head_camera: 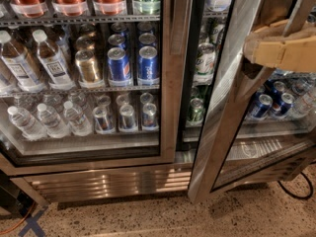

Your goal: Open right fridge door

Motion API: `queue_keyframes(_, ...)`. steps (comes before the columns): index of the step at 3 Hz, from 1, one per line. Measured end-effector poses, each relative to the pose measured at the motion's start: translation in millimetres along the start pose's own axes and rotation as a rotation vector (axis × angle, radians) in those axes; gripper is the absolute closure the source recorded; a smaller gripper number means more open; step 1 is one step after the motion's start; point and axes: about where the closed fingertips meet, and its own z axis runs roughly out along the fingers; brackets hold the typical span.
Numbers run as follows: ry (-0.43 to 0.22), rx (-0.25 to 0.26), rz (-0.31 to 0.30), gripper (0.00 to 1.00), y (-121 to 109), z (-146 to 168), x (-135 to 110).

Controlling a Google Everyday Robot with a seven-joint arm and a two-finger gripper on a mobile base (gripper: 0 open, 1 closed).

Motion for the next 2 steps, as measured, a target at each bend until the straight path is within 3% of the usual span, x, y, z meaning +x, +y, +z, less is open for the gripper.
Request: queue_keyframes(2,0.000,0.000,0.000,0.10,0.0,0.1,0.0)
